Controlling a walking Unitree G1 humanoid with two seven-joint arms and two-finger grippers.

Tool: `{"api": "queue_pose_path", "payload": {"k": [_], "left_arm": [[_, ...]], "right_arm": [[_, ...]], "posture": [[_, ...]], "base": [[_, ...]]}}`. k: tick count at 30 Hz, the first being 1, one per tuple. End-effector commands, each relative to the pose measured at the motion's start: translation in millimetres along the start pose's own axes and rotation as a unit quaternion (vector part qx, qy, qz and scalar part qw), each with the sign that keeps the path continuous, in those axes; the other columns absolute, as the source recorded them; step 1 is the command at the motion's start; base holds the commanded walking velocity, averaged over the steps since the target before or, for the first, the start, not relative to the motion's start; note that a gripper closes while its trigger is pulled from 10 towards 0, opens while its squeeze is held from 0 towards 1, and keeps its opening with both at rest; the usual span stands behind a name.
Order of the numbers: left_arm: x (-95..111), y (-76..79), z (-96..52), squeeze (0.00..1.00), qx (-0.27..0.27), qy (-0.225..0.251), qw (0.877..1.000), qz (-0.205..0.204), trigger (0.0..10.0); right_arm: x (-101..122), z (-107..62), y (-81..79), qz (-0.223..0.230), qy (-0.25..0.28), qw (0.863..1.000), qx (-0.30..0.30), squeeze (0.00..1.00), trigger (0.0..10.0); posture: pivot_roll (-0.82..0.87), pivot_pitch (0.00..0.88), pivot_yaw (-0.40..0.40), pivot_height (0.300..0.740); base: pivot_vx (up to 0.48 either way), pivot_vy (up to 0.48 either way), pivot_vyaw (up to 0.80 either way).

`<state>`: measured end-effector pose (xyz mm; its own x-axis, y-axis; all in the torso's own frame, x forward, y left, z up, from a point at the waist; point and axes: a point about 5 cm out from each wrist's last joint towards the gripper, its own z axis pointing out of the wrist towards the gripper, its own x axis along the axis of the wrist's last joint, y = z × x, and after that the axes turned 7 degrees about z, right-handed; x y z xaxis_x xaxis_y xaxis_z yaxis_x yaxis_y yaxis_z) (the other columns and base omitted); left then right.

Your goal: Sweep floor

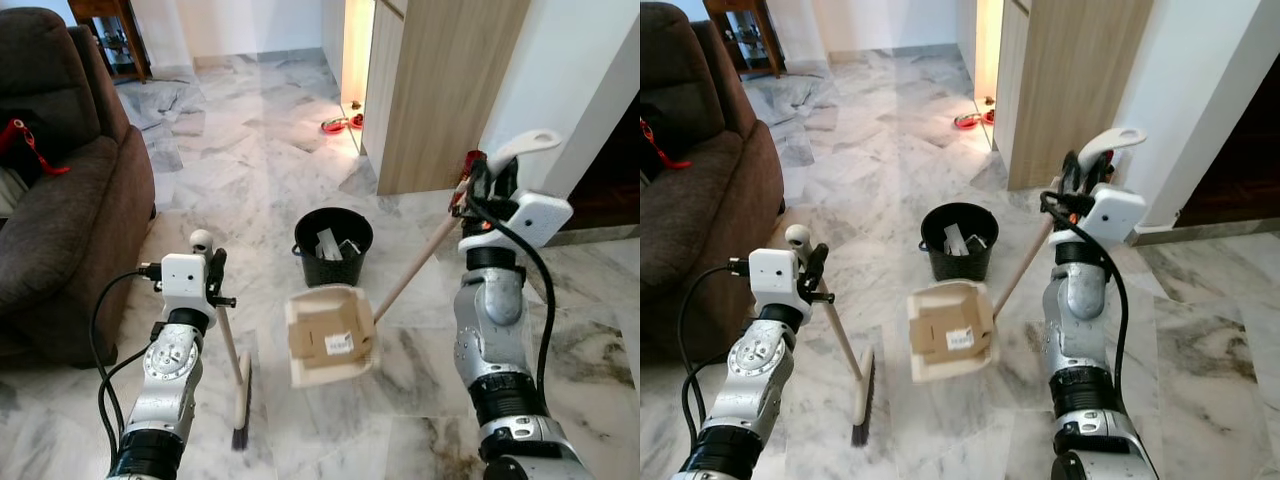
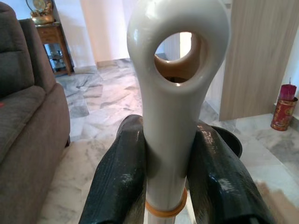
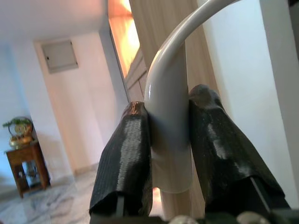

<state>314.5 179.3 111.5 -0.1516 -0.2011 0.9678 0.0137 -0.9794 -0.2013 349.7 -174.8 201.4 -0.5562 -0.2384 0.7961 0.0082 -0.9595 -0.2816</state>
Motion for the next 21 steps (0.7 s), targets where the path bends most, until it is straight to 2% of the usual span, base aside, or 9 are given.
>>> {"api": "queue_pose_path", "payload": {"k": [1,8,14,21], "left_arm": [[13,-3.8,4.9,0.00,0.005,0.031,0.999,0.007,10.0],[14,-3.3,4.6,0.00,0.000,0.034,0.999,0.013,10.0],[12,-3.6,4.3,0.00,-0.001,0.030,0.999,0.018,10.0],[13,-2.3,5.1,0.00,-0.004,0.031,0.999,0.016,10.0]], "right_arm": [[32,19.3,-16.8,0.013,0.082,0.996,0.024,0.00,10.0],[37,25.3,-23.7,0.021,0.093,0.995,0.031,0.00,10.0],[42,26.2,-32.9,0.010,0.108,0.993,0.050,0.00,10.0],[47,28.8,-33.5,0.008,0.117,0.992,0.048,0.00,10.0]], "posture": [[0.08,0.039,0.045,0.740],[0.09,0.038,0.044,0.740],[0.08,0.034,0.049,0.740],[0.08,0.021,0.050,0.740]], "base": [[0.000,0.000,0.00],[0.000,0.000,0.00],[0.334,0.000,0.00],[0.380,0.000,0.00]]}}
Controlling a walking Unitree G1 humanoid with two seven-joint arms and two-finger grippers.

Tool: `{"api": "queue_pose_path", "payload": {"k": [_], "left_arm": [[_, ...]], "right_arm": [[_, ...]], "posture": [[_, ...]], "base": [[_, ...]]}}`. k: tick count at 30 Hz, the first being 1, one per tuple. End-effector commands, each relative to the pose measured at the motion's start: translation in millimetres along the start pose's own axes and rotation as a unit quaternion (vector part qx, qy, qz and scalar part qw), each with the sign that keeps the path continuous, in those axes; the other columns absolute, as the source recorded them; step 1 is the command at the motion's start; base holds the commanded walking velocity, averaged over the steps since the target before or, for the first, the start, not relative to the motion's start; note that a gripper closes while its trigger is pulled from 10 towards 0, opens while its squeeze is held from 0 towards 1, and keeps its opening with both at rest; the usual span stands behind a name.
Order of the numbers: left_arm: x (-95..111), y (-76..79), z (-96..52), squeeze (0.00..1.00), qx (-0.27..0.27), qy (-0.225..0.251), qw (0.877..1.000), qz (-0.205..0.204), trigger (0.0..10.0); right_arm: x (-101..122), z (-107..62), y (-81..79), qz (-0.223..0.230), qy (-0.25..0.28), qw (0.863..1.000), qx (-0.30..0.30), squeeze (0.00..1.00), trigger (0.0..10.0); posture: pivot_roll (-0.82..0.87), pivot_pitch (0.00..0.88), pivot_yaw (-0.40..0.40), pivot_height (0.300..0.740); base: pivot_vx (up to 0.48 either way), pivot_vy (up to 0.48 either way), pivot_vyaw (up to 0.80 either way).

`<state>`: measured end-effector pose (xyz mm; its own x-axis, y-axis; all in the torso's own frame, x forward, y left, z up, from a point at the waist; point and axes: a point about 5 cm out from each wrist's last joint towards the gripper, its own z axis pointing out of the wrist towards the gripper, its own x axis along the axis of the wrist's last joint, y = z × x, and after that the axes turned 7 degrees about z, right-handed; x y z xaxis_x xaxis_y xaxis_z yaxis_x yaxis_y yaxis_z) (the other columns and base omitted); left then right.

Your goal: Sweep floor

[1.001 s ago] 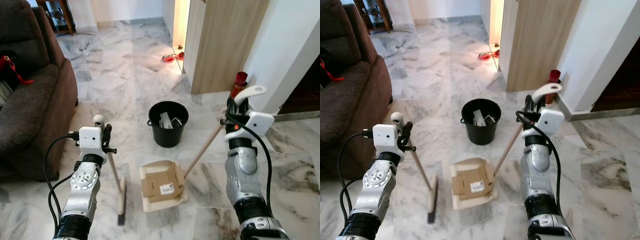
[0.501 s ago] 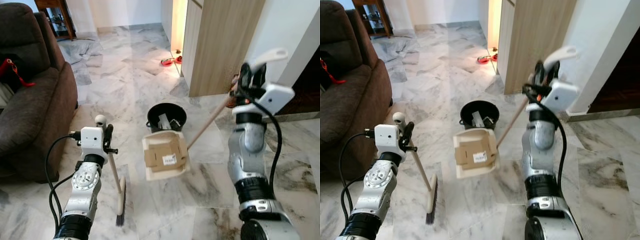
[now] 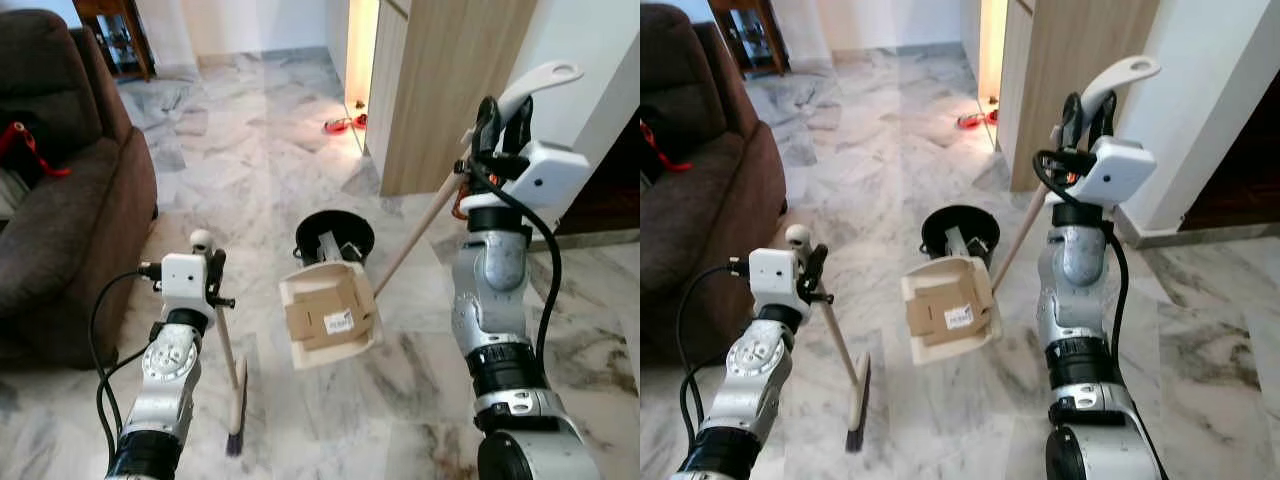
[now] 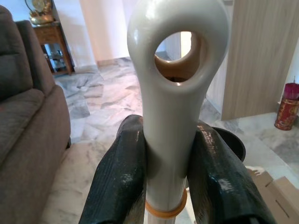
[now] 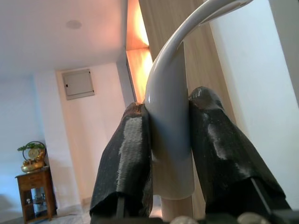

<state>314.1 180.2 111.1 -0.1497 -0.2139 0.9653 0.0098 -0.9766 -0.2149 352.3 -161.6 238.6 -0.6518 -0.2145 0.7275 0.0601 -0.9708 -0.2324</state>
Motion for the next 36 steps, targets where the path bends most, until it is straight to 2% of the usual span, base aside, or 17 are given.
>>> {"api": "queue_pose_path", "payload": {"k": [1,27,31,36], "left_arm": [[13.2,-1.4,5.4,0.00,-0.002,0.033,0.999,0.010,10.0],[13.8,0.4,6.4,0.00,-0.005,0.036,0.999,0.007,10.0],[13.4,0.4,6.5,0.00,-0.005,0.036,0.999,0.007,10.0],[13.6,0.5,6.7,0.00,-0.006,0.036,0.999,0.008,10.0]], "right_arm": [[19.1,10.6,-9.3,0.011,0.054,0.998,0.012,0.00,10.0],[18.3,7.2,-14.8,0.013,0.046,0.999,0.025,0.00,10.0],[15.9,6.2,-15.2,0.010,0.039,0.999,0.028,0.00,10.0],[14.1,4.4,-15.8,0.021,0.033,0.999,0.029,0.00,10.0]], "posture": [[0.08,0.020,0.050,0.740],[0.08,0.000,0.045,0.740],[0.08,0.000,0.045,0.740],[0.09,0.000,0.045,0.740]], "base": [[0.386,0.000,0.00],[0.388,0.000,0.00],[0.392,0.000,0.58],[0.392,0.000,0.00]]}}
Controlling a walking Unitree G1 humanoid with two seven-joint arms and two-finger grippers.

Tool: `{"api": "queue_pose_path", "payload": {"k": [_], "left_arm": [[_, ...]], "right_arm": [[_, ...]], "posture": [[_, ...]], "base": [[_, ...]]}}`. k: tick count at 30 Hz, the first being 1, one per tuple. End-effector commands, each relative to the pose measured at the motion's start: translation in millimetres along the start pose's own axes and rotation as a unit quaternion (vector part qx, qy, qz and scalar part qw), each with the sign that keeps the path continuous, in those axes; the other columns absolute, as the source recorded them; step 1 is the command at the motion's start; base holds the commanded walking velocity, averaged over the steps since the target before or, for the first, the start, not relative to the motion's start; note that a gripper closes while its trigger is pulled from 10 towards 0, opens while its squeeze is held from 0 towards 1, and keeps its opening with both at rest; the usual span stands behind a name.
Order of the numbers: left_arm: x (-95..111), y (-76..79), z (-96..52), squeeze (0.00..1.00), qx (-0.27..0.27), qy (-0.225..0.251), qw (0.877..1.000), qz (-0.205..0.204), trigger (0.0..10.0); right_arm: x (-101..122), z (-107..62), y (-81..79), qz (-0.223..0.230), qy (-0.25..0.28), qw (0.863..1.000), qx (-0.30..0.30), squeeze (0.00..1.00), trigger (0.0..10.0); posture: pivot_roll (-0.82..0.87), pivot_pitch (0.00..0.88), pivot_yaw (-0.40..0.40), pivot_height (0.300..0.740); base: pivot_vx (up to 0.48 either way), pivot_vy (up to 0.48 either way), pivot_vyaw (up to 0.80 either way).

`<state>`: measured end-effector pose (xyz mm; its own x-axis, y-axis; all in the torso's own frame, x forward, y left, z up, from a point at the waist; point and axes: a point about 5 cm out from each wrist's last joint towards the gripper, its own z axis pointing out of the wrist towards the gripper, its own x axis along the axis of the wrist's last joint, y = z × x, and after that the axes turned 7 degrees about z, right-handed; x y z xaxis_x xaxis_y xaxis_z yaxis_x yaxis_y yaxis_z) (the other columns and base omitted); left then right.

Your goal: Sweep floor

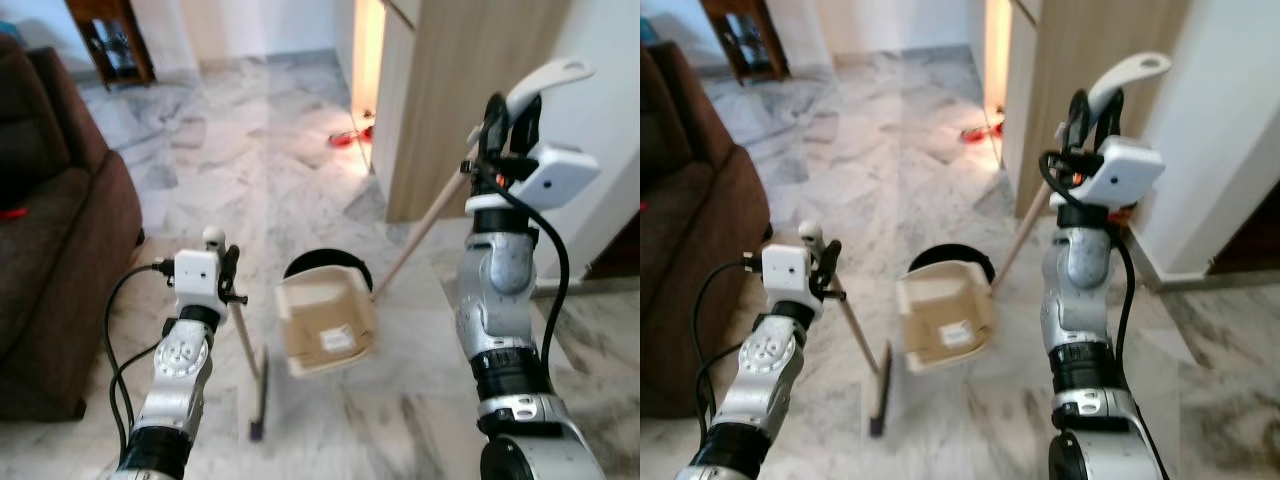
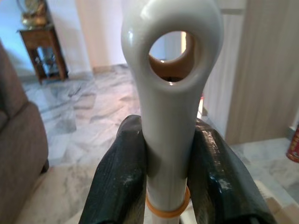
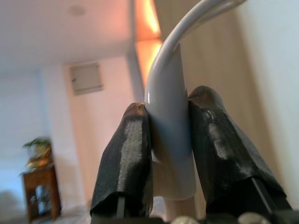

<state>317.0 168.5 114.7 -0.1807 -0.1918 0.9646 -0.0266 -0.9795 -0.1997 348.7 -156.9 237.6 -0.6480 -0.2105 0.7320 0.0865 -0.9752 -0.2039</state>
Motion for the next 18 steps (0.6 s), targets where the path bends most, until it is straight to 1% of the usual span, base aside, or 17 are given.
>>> {"api": "queue_pose_path", "payload": {"k": [1,18], "left_arm": [[8.2,-10.2,3.1,0.00,0.010,0.020,1.000,0.019,10.0],[8.2,-10.2,3.1,0.00,0.010,0.020,1.000,0.019,10.0]], "right_arm": [[13.5,8.6,-11.1,0.023,0.036,0.999,0.010,0.00,10.0],[13.5,8.6,-11.1,0.023,0.036,0.999,0.010,0.00,10.0]], "posture": [[0.09,0.000,0.046,0.740],[0.09,0.000,0.046,0.740]], "base": [[0.386,0.000,0.00],[0.386,0.000,0.00]]}}
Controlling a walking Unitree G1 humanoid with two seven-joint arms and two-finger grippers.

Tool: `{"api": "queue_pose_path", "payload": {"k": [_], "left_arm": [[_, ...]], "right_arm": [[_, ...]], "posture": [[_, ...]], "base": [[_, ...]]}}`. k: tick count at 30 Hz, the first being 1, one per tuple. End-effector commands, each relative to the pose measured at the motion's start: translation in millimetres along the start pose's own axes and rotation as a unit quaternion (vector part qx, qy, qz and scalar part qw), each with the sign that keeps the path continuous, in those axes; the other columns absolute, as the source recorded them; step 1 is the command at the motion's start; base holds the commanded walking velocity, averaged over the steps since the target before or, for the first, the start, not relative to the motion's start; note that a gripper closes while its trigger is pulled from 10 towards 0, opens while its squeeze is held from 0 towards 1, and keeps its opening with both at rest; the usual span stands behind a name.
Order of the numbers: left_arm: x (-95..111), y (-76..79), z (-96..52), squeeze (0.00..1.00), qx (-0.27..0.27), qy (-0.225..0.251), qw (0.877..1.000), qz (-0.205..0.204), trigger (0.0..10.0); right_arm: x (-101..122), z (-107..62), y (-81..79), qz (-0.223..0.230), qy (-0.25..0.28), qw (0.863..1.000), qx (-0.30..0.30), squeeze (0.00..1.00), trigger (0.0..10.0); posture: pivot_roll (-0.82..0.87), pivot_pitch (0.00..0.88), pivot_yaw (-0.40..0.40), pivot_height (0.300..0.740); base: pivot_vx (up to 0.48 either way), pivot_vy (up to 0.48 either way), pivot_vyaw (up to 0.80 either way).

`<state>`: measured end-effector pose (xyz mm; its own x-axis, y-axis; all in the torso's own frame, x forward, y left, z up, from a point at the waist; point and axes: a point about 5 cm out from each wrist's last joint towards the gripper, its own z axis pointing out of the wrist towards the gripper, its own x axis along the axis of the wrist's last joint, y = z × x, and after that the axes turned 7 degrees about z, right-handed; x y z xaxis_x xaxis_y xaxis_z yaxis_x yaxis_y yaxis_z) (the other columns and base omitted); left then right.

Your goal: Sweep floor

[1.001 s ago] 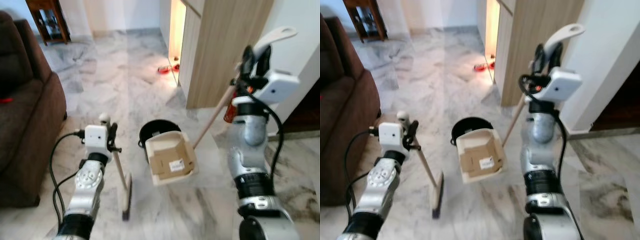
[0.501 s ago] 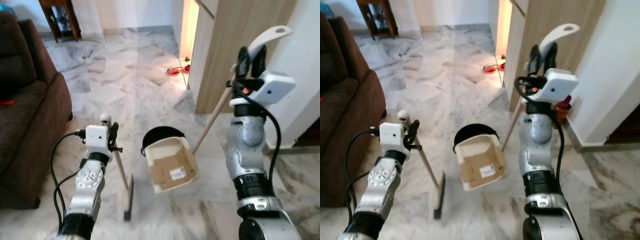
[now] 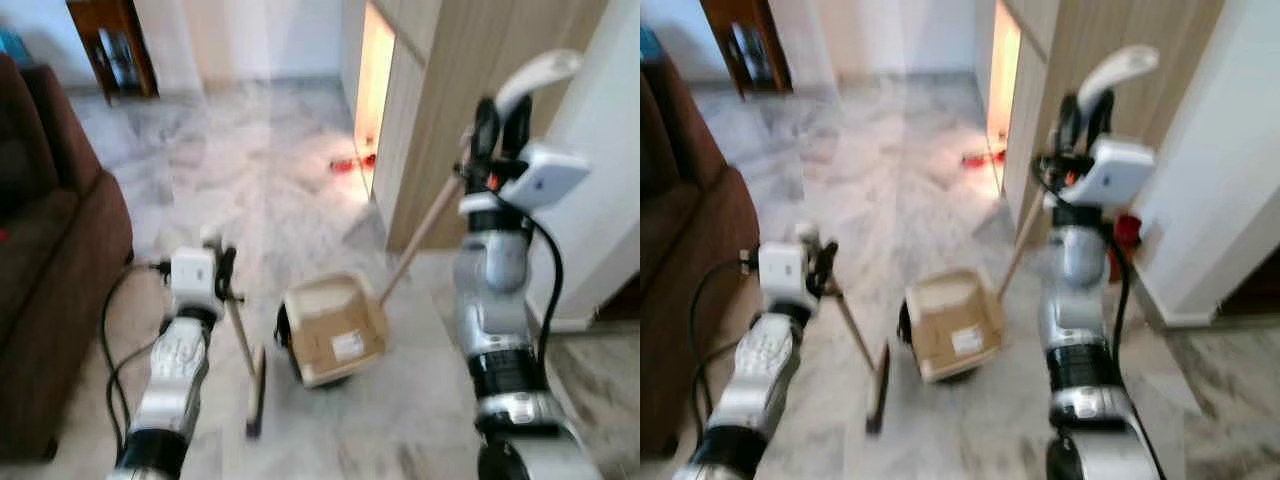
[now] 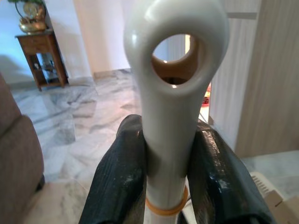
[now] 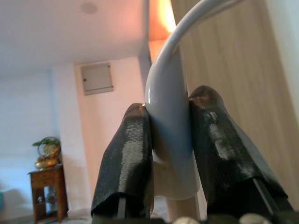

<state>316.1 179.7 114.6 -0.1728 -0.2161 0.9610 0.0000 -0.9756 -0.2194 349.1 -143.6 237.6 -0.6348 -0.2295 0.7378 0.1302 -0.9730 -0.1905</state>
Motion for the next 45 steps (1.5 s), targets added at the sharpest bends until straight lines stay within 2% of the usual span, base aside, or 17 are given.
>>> {"api": "queue_pose_path", "payload": {"k": [1,14,15,20,36,45], "left_arm": [[10,0.5,4.6,0.00,-0.001,0.024,1.000,0.006,10.0],[10,0.5,4.7,0.00,-0.001,0.024,1.000,0.006,10.0],[10,0.1,4.4,0.00,0.003,0.024,1.000,0.004,10.0],[11,-0.3,3.5,0.00,0.009,0.027,1.000,-0.003,10.0],[11,0.1,2.9,0.00,0.009,0.027,1.000,-0.006,10.0],[11,0.2,2.7,0.00,0.009,0.027,1.000,-0.006,10.0]], "right_arm": [[17,9.0,1.9,0.012,0.044,0.999,-0.010,0.00,10.0],[17,8.9,1.9,0.013,0.043,0.999,-0.009,0.00,10.0],[17,8.0,0.6,0.016,0.041,0.999,-0.001,0.00,10.0],[18,5.2,-2.9,0.023,0.034,0.999,0.015,0.00,10.0],[20,4.6,-8.0,0.032,0.029,0.999,0.029,0.00,10.0],[20,4.4,-9.3,0.029,0.025,0.999,0.034,0.00,10.0]], "posture": [[0.09,0.000,0.046,0.740],[0.09,0.000,0.046,0.740],[0.09,0.016,0.026,0.740],[0.09,0.019,0.027,0.740],[0.08,0.024,0.023,0.740],[0.09,0.025,0.021,0.740]], "base": [[0.386,0.000,0.00],[0.386,0.000,0.00],[0.401,0.000,0.00],[0.342,0.000,0.00],[0.000,0.000,0.00],[0.363,0.000,0.00]]}}
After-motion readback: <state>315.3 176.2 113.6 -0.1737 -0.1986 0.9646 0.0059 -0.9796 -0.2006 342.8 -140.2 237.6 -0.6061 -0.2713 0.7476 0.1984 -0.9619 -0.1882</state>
